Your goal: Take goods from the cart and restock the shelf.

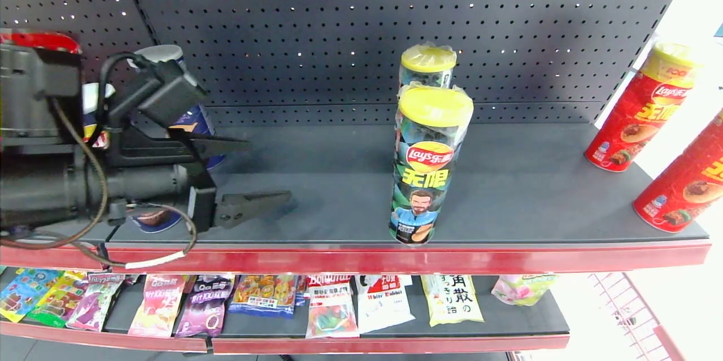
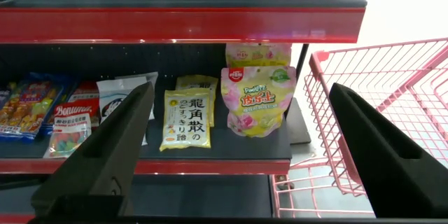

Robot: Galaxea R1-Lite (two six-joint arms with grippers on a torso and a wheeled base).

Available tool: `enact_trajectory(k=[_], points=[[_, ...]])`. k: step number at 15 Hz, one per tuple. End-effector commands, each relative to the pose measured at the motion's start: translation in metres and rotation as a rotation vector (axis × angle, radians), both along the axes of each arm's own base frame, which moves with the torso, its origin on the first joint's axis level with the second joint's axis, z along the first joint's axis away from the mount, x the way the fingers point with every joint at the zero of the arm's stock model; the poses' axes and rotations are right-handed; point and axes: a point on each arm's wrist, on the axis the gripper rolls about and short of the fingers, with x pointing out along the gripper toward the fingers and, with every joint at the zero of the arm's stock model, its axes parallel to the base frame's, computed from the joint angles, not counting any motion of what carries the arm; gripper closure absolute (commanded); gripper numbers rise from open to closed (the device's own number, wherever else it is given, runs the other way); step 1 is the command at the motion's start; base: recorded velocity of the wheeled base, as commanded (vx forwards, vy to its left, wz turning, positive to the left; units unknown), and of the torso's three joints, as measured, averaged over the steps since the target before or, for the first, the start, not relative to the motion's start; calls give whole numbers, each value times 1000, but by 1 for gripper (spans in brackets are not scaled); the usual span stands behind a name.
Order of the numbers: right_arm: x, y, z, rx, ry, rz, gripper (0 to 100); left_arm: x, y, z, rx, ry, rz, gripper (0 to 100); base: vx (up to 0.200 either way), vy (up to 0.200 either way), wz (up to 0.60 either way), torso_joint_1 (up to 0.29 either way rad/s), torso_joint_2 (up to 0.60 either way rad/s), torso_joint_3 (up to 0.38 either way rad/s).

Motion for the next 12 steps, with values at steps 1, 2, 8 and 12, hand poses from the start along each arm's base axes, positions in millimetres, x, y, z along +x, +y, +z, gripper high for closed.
enact_trajectory(k=[1,2,8,12], points=[[0,0,0,1,0,2,0,26,-31,-21,42,64,-86,0,0,0,0,0,0,0],[0,0,0,1,0,0,0,28,-40,-25,47,73,-113,0,0,0,0,0,0,0],[0,0,0,1,0,0,0,54,-76,-42,89,100,-143,0,0,0,0,0,0,0],[0,0,0,1,0,0,0,55,-89,-51,111,118,-158,0,0,0,0,0,0,0]])
